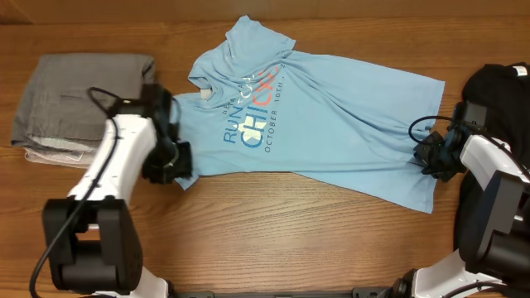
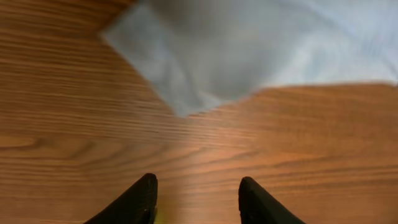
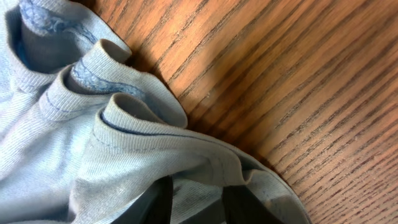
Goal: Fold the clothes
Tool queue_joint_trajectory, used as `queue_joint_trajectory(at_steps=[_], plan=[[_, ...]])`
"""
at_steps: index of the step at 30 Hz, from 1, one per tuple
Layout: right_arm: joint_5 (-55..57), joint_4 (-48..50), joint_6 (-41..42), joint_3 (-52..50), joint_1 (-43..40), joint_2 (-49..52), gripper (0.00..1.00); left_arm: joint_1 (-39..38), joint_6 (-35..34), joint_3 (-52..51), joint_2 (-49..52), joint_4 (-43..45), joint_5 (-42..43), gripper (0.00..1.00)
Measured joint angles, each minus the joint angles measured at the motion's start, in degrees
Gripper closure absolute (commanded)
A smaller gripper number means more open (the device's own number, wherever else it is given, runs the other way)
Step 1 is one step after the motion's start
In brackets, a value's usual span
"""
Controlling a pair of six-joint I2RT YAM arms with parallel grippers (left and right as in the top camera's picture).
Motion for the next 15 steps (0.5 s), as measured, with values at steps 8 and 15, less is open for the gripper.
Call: queue_joint_trajectory(at_steps=[8, 15], plan=[[-0.52, -0.09, -0.02, 0.04, -0.07, 0.00, 0.66, -8.07, -1.88, -7.39, 0.00, 10.84, -4.09, 0.52], [-0.70, -0.11, -0.04, 0.04, -0.07, 0.00, 0.65, -9.57, -5.46, -9.75, 0.00, 15.56, -8.22, 0.52]])
